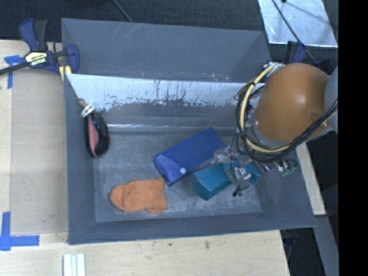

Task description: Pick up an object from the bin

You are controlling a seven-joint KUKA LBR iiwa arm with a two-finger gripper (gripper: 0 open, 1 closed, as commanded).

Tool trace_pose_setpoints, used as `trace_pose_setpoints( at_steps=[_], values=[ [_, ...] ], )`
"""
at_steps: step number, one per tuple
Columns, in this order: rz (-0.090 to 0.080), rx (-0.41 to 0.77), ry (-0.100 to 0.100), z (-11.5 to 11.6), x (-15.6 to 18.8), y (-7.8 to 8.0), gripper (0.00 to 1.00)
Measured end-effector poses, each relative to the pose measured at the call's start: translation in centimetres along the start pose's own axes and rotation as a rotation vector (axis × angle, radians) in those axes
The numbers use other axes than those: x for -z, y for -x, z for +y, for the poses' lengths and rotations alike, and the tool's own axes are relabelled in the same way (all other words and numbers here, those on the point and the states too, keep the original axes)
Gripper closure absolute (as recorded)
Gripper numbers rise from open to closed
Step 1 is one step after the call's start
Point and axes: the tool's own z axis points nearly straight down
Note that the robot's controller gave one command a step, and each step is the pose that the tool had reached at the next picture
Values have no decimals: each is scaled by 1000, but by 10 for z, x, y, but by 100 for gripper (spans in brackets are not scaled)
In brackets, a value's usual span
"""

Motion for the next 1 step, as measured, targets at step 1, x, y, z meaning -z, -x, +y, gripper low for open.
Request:
trace_pose_setpoints(
  at_steps=[1],
  values=[
    [-4,22,-3,-2,37,9,100]
  ],
)
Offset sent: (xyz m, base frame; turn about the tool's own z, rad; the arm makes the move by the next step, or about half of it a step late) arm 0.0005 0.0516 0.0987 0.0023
